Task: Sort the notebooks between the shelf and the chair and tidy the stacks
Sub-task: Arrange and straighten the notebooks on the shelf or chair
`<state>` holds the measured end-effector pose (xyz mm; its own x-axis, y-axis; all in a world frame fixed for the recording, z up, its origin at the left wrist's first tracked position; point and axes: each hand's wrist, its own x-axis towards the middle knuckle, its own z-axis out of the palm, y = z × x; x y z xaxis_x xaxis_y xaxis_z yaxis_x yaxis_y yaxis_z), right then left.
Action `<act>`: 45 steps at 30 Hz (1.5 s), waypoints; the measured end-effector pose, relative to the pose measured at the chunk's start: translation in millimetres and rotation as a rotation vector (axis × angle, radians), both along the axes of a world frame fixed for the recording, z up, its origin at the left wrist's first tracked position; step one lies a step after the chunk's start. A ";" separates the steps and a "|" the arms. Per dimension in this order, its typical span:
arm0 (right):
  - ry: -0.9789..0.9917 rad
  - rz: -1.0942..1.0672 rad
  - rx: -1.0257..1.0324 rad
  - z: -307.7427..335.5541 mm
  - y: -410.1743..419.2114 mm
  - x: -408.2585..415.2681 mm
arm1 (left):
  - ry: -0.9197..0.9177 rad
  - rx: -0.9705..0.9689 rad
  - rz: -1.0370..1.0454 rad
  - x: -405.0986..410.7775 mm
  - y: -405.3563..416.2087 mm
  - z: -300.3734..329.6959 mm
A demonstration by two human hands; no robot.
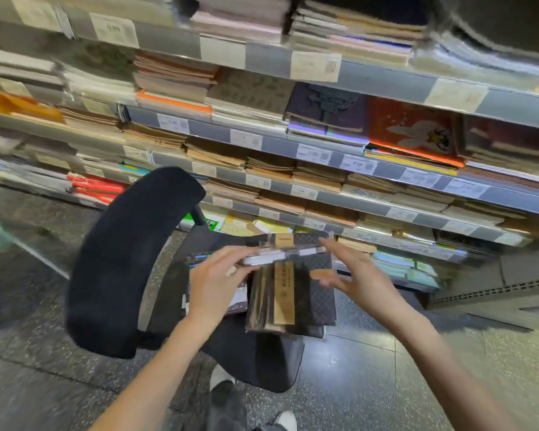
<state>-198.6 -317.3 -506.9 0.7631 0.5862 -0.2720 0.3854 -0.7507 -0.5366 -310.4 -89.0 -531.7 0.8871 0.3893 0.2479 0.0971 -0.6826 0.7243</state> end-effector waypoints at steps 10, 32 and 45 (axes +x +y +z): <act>0.091 0.125 -0.198 -102.7 53.7 -19.0 | 0.133 0.256 0.116 -14.2 96.4 -77.1; -0.112 0.188 -0.378 -158.3 43.5 -34.0 | 0.725 0.337 -0.122 -34.7 50.9 -194.4; -0.158 0.157 -0.312 -166.8 39.6 -37.0 | 0.963 0.273 -0.221 -27.4 63.2 -216.7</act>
<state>-235.6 -277.7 -673.8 0.7174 0.6072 -0.3416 0.5687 -0.7936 -0.2162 -337.8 -25.7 -748.4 0.8017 0.2302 -0.5516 0.4076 -0.8855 0.2230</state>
